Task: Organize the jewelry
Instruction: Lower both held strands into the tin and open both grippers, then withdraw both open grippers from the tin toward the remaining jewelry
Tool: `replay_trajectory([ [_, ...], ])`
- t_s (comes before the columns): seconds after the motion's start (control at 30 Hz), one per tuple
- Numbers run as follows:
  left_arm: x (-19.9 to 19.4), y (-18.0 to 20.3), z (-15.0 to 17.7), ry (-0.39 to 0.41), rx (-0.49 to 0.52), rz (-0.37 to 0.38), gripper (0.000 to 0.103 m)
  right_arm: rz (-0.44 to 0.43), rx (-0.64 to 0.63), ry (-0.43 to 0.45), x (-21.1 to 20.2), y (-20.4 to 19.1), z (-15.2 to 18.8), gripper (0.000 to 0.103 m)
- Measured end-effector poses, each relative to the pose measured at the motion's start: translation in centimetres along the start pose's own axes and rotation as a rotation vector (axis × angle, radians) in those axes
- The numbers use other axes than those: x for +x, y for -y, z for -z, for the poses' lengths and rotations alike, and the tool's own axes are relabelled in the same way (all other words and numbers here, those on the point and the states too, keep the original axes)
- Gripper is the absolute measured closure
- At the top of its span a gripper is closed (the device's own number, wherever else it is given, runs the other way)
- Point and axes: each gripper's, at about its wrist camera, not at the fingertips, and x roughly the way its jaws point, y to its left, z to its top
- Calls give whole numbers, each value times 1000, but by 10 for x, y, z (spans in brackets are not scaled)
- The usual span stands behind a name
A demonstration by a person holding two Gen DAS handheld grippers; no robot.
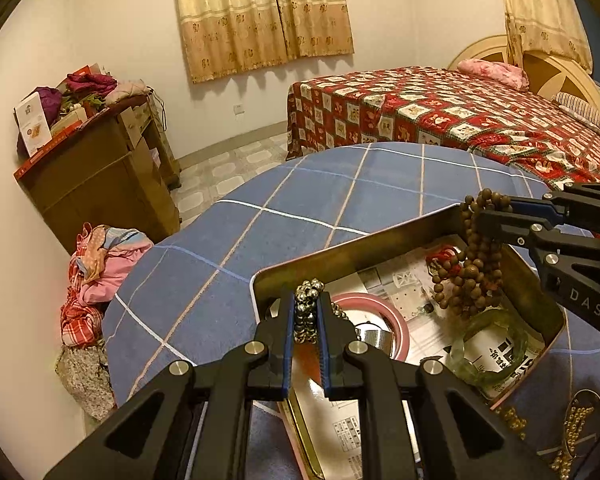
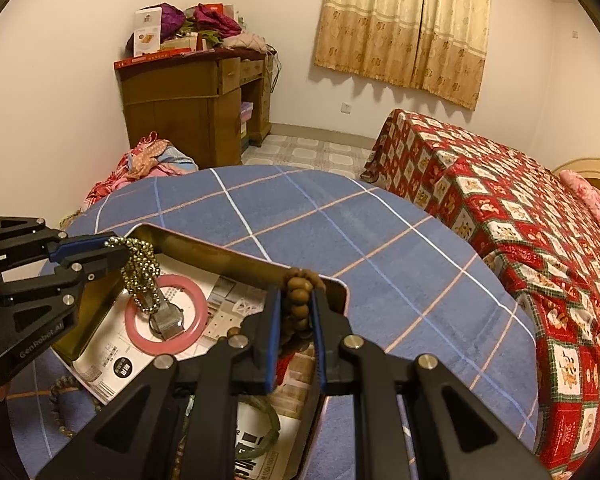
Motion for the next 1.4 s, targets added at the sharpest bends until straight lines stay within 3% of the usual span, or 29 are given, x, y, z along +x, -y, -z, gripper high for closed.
replay_trajectory([
  [0.43, 5, -3, 4, -14, -1, -23, 92, -11, 18, -17, 5, 2, 4, 83],
  [0.53, 5, -2, 5, -17, 6, -37, 89, -8, 27, -26, 6, 4, 7, 77],
  [0.6, 3, -2, 6, -16, 7, -44, 70, -11, 35, -26, 5, 4, 9, 77],
  [0.63, 2, -1, 6, -8, 7, -55, 48, -11, 37, -27, 5, 5, 9, 74],
  [0.67, -1, -1, 6, 12, 7, -76, 30, -11, 41, -28, 4, 5, 10, 65],
  [0.7, -4, -1, 6, 28, 9, -85, 27, -14, 48, -28, 4, 6, 10, 60],
  [0.73, -6, -1, 6, 36, 12, -81, 27, -19, 53, -26, 3, 7, 11, 54],
  [0.9, -7, -2, 6, 24, 16, -96, 27, -7, 64, -30, -5, 9, 13, 53],
  [1.07, -18, -11, 12, 23, -26, -101, 27, 15, 85, -37, -20, 11, 20, 45],
  [1.4, -59, -6, 57, 21, -31, -123, 27, 53, 77, -42, -60, 10, 51, 36],
])
